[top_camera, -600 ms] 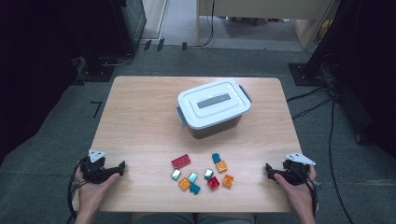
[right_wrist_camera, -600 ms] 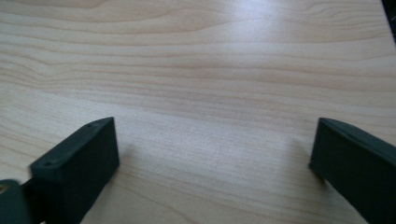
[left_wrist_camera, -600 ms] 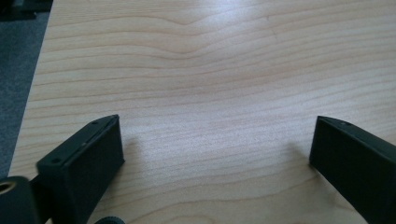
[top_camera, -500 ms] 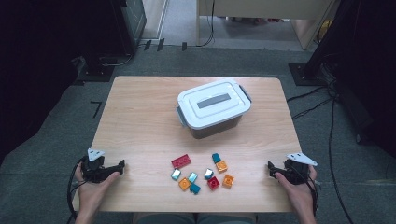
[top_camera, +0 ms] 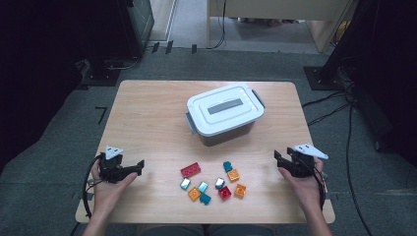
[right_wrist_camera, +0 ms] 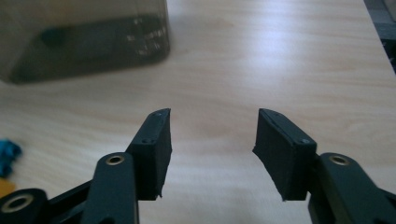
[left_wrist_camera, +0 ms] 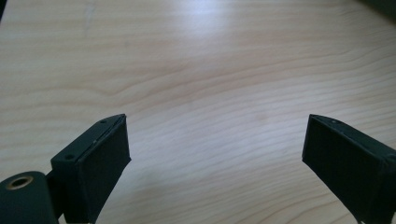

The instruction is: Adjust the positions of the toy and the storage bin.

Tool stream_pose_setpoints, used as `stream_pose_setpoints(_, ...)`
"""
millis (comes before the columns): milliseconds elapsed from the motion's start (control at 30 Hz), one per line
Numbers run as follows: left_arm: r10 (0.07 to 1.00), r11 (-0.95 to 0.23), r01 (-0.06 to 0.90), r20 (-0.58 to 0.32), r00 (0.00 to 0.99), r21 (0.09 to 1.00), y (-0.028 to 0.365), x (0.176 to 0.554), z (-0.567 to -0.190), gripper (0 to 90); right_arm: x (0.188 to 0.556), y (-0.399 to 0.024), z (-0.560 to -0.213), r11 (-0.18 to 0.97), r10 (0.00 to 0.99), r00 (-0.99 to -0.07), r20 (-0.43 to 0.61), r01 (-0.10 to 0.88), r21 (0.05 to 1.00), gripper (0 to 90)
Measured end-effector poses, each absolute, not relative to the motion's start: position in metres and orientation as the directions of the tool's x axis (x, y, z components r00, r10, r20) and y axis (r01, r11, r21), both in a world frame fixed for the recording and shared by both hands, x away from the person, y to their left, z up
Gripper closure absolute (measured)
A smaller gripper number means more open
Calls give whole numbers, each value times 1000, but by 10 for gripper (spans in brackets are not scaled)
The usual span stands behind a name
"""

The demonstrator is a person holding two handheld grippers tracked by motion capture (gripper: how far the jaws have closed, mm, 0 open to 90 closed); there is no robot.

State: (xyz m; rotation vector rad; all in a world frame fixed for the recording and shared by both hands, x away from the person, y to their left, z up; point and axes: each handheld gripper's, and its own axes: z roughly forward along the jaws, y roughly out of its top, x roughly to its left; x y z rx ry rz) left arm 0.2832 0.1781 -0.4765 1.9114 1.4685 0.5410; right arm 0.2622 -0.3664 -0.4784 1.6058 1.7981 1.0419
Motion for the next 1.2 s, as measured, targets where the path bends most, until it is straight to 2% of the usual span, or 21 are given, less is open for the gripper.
stream_pose_setpoints(33, 956, -153, 684, -68, 284, 713, 178, 283, -476, 88, 262, -366, -478, 7, 978, -171, 116, 587, 809, 484)
stream_pose_setpoints(100, 951, -169, 670, -59, 304, 723, 164, 287, -472, 125, 280, -362, -473, -18, 974, -173, 145, 581, 814, 539)
stream_pose_setpoints(367, 934, -187, 647, -71, 351, 740, 133, 299, -461, 139, 322, -345, -451, -30, 968, -192, 162, 552, 833, 689)
stream_pose_setpoints(567, 931, -225, 637, -29, 363, 738, 120, 303, -458, 147, 350, -339, -436, -35, 968, -196, 155, 509, 860, 769)
stream_pose_setpoints(767, 931, -212, 643, -49, 362, 736, 120, 305, -457, 150, 367, -337, -435, 3, 981, -174, 89, 469, 883, 768)
stream_pose_setpoints(1033, 934, -176, 658, -88, 348, 732, 122, 310, -456, 150, 367, -327, -433, 23, 969, -227, 99, 479, 877, 781)
stream_pose_setpoints(1200, 930, -178, 655, -93, 357, 735, 118, 312, -455, 150, 360, -318, -433, 36, 939, -316, 137, 485, 874, 732)
